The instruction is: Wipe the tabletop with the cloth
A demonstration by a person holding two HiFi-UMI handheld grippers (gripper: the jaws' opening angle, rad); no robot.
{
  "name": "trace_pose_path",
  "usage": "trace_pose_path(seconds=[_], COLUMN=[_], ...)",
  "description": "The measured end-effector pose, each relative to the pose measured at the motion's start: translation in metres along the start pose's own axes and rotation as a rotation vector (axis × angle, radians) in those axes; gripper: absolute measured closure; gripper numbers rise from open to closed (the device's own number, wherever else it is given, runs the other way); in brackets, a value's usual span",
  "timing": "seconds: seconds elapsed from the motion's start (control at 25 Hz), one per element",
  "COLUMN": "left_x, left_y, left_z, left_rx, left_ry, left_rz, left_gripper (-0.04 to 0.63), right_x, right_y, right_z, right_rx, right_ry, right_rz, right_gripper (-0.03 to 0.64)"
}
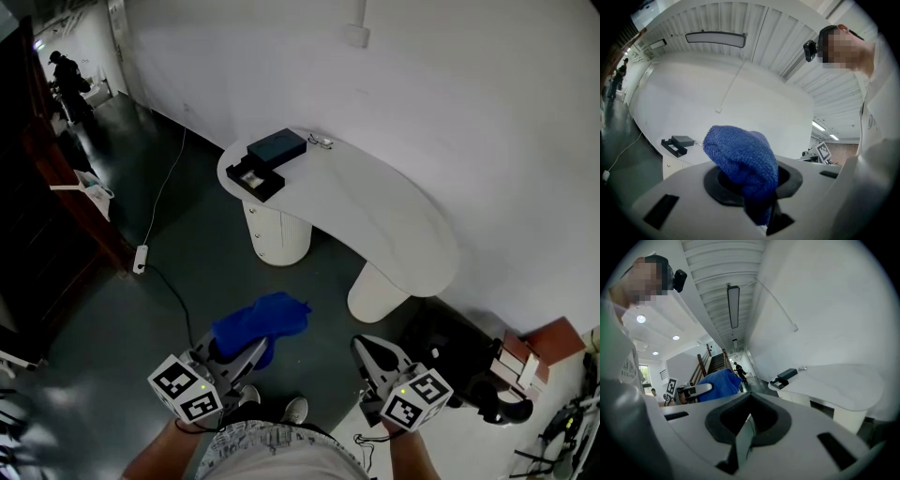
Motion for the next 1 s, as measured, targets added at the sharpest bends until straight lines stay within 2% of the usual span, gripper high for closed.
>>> trace_pose_path(seconds=[0.56, 1.0], left_x=[-0.004, -0.035], left_y=[-0.004, 0.003], left_z=[-0.022, -0.069], left_rx=[-0.011, -0.022], left_ry=[0.014, -0.002], left_rz=[-0.003, 0.006], left_gripper=[0.479, 0.479], right_x=[0.026, 0.063], right_y=[0.002, 0.013], right_z=[0.002, -0.026], right_rx=[0.0, -0.017], right_ry=[-0.005, -0.024], right_rz=[-0.018, -0.03], right_gripper=[0.611, 0.61])
Point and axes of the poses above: the fingertips, and each gripper's own axes: z backward along the fingers, x to its right, y out of its top, the point moved 2 cm from there along z, backward along the fingers, and after that the axes turned 15 degrees about y, right-handed, at the moved point
